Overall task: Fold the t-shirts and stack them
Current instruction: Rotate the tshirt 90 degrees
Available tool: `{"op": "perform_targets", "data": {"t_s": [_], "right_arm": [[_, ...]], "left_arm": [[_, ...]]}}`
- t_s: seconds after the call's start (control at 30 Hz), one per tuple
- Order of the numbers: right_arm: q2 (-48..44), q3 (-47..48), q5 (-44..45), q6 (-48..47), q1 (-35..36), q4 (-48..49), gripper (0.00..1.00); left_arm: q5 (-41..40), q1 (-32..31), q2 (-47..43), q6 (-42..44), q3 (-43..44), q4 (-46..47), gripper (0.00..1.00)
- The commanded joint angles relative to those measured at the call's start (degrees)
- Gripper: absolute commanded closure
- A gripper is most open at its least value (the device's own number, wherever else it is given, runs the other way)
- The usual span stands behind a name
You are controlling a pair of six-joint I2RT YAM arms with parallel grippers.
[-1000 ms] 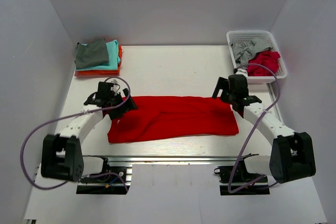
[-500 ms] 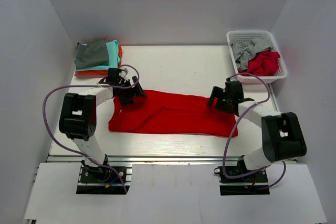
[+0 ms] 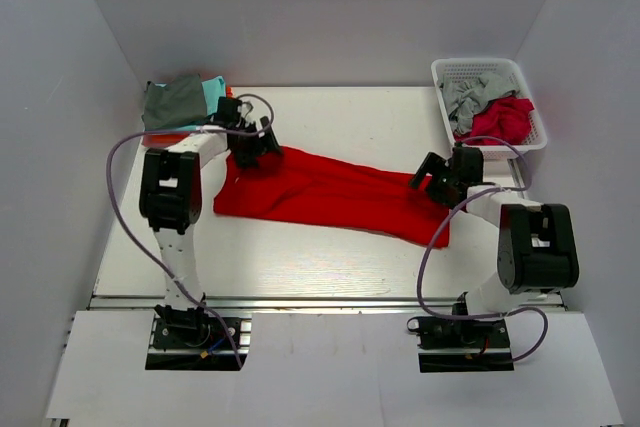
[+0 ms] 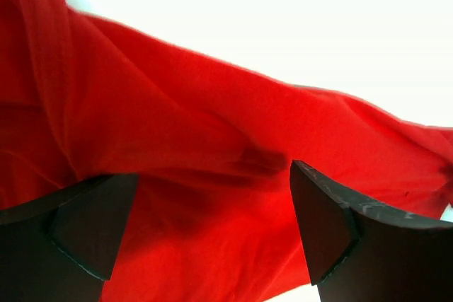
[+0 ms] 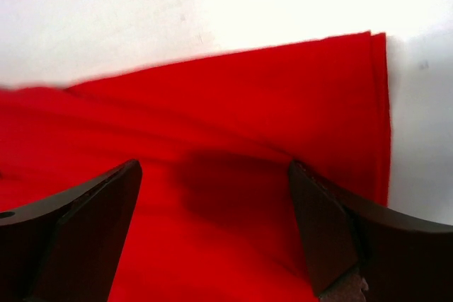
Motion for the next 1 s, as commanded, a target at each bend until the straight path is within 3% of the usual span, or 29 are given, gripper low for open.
{"op": "perform_targets", "data": {"t_s": [0.0, 0.1, 0.13, 0.23, 0.27, 0.33, 0.4, 0.43, 0.5, 0.67, 0.83, 0.97], "right_arm": [[-4.7, -3.3, 2.0, -3.6, -0.5, -9.8, 0.10], [-11.5, -7.3, -3.7, -5.8, 1.1, -12.2, 0.10], [-12.8, -11.1, -10.4, -5.7, 2.5, -12.7, 0.10], [-19.0, -17.1, -19.1, -5.8, 7.7, -13.9, 0.10], [-22.1, -18.2, -20.9, -6.5, 9.1, -14.4, 0.10], [-24.3, -21.0, -23.9, -7.1, 15.3, -16.9, 0.10], [-25.7, -22.4, -25.6, -7.0, 20.7, -17.6, 0.10], [-26.4, -24.2, -28.7, -6.8, 27.1, -17.4, 0.10], [-26.5, -24.4, -30.7, -7.3, 31.6, -16.4, 0.10], [-23.2, -20.3, -30.7, -15.0, 47.3, -16.0, 0.10], [-19.0, -15.0, -28.6, -17.7, 51.1, -16.4, 0.10], [-20.0, -10.9, -19.8, -18.5, 51.0, -18.5, 0.10]], "left_arm": [[-5.7, 0.2, 10.6, 5.1, 8.9, -2.5, 0.00], [-0.9, 0.2, 19.8, 5.6, 20.5, -1.2, 0.00], [0.5, 0.2, 22.3, 5.6, 23.7, -1.2, 0.00], [7.8, -1.2, 31.5, 4.0, 33.7, 5.2, 0.00], [13.5, -2.0, 34.3, 1.6, 40.2, 6.5, 0.00], [15.1, -3.9, 43.1, -1.7, 52.8, 7.7, 0.00], [14.0, -5.4, 47.5, -4.1, 58.2, 10.5, 0.00], [13.3, -6.4, 48.5, -6.1, 58.8, 16.1, 0.00], [13.3, -7.2, 49.9, -11.9, 56.1, 26.4, 0.00], [8.6, -10.5, 53.7, -16.8, 60.1, 34.6, 0.00], [5.3, -12.9, 53.7, -16.8, 60.4, 41.1, 0.00], [5.3, -12.9, 50.1, -12.3, 62.2, 40.6, 0.00]]}}
